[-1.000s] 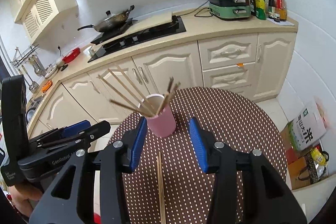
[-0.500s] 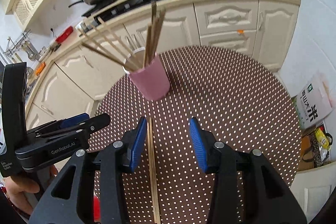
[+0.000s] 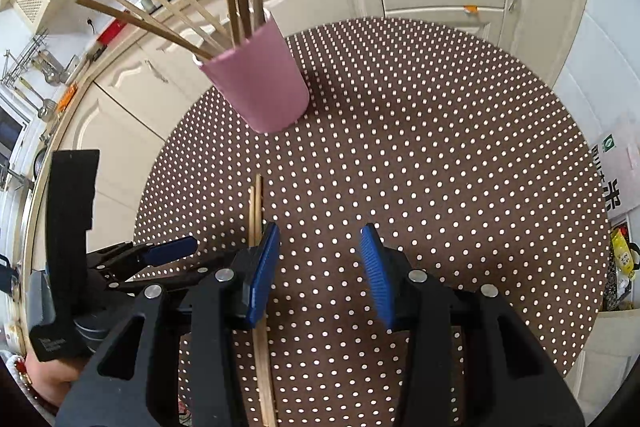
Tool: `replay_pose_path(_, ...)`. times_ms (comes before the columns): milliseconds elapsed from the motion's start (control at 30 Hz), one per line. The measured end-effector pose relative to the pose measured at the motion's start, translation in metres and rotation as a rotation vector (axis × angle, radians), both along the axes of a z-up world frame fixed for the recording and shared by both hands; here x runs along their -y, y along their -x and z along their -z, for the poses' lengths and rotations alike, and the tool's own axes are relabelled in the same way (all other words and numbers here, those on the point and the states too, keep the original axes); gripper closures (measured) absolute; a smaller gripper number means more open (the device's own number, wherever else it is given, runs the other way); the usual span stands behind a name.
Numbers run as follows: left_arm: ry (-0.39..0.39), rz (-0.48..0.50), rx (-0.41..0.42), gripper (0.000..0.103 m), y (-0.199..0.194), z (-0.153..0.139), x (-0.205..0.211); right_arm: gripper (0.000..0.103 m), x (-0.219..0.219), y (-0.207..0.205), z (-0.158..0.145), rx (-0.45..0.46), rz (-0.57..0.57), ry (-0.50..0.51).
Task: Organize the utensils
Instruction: 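Move both grippers back down to the last sticks on the table, then close the left gripper on a stick while the right gripper grasps another stick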
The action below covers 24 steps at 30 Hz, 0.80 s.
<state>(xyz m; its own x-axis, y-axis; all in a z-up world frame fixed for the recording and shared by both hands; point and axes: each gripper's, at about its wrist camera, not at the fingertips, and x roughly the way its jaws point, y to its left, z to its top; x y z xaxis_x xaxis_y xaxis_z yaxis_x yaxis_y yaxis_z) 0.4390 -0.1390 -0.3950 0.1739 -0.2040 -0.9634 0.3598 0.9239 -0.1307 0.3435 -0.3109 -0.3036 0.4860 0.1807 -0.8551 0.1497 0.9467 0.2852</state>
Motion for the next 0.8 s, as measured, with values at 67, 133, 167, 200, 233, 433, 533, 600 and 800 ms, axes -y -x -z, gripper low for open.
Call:
replay_pose_path(67,-0.017,-0.002,-0.017,0.042,-0.002,0.008,0.002,0.063,0.001,-0.002,0.005,-0.011,-0.007,-0.005)
replay_pose_path(133,-0.025,-0.002,-0.003,0.042,-0.003,0.009,0.004,0.063,0.000,-0.004,0.009,-0.019,-0.015,-0.009)
replay_pose_path(167,-0.029,-0.002,-0.001,0.042,-0.005,0.009,0.005,0.063,0.001,-0.005,0.011,-0.021,-0.017,-0.011)
replay_pose_path(200,-0.030,-0.005,-0.001,0.042,-0.006,0.009,0.006,0.063,0.001,-0.006,0.011,-0.023,-0.019,-0.014)
replay_pose_path(233,-0.031,-0.009,-0.001,0.042,-0.007,0.009,0.006,0.063,0.001,-0.007,0.012,-0.027,-0.023,-0.017)
replay_pose_path(433,-0.049,-0.025,0.000,0.040,-0.013,0.010,0.014,0.063,0.002,-0.013,0.015,-0.036,-0.046,-0.022)
replay_pose_path(533,-0.085,-0.013,0.010,0.039,-0.009,0.013,0.025,0.063,0.002,-0.017,0.016,-0.041,-0.052,-0.027)
replay_pose_path(600,-0.118,0.000,0.011,0.038,-0.006,0.014,0.035,0.063,0.000,-0.020,0.017,-0.044,-0.058,-0.029)
replay_pose_path(800,-0.140,-0.008,0.020,0.052,-0.005,0.014,0.045,0.063,-0.006,-0.026,0.018,-0.051,-0.092,-0.028)
